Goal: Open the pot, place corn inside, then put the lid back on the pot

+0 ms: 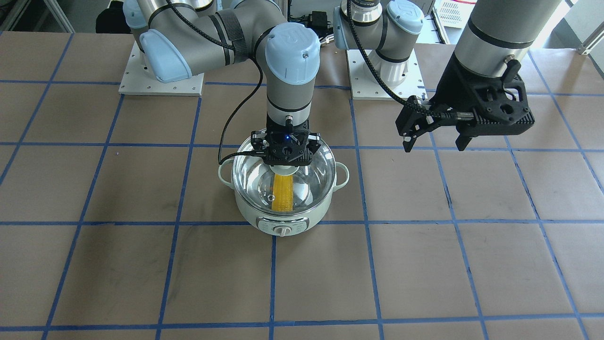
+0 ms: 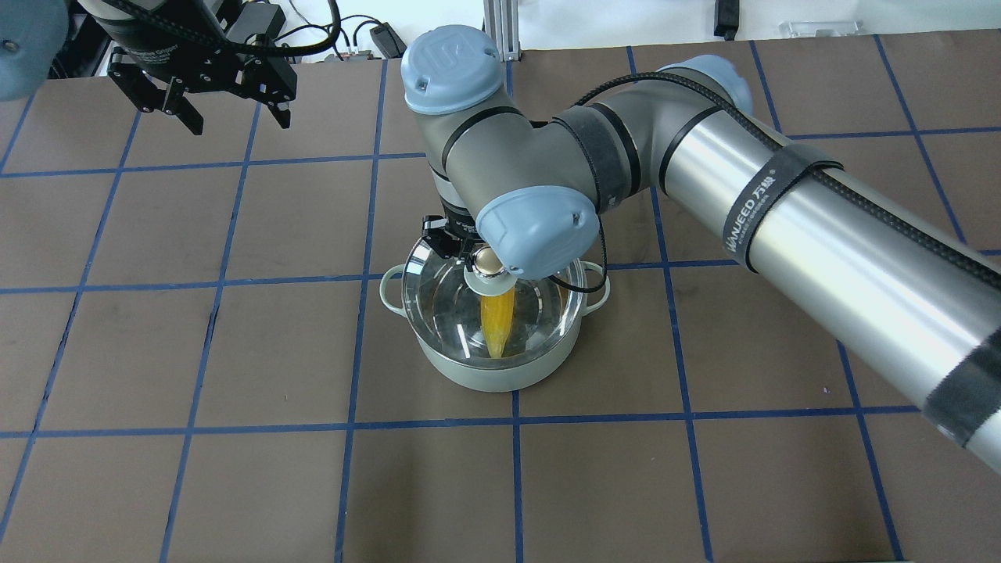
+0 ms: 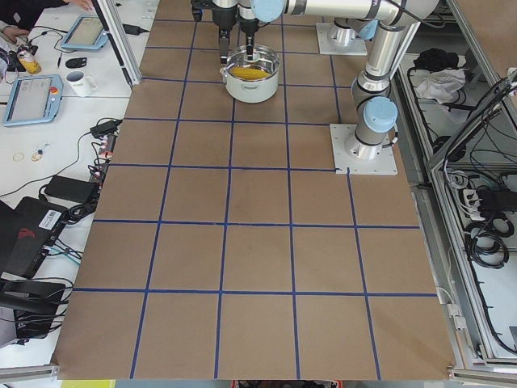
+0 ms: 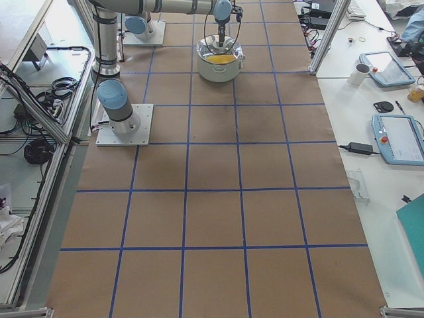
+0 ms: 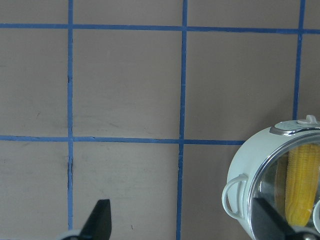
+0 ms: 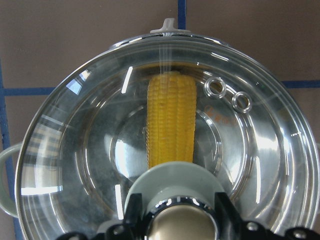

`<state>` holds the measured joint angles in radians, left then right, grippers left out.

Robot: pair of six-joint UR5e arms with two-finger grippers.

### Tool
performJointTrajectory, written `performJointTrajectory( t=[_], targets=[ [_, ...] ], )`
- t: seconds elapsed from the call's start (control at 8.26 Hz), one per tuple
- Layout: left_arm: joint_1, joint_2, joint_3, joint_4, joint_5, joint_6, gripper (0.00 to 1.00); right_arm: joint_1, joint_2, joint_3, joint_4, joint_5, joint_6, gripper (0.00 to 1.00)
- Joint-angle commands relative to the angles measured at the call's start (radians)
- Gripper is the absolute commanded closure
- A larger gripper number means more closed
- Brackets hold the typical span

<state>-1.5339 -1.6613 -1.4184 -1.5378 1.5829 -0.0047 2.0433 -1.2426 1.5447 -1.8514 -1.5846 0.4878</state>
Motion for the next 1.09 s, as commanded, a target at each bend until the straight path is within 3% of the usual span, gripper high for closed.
performJointTrajectory(
  t=[0.0, 0.61, 0.97],
  targets=[
    [-0.002, 0.003, -0.001, 0.002, -0.001, 0.0, 0.0, 0.0, -0.001, 0.0, 0.0, -0.003, -0.001, 0.0],
    [-0.002, 0.015, -0.001, -0.005, 0.0, 0.0, 0.0, 0.0, -0.017, -0.001, 0.001, -0.005, -0.029, 0.0],
    [-0.002, 0.015, -0.001, -0.002, -0.001, 0.0, 0.0, -0.011, -0.168, -0.003, 0.07, -0.008, -0.026, 0.0]
  ],
)
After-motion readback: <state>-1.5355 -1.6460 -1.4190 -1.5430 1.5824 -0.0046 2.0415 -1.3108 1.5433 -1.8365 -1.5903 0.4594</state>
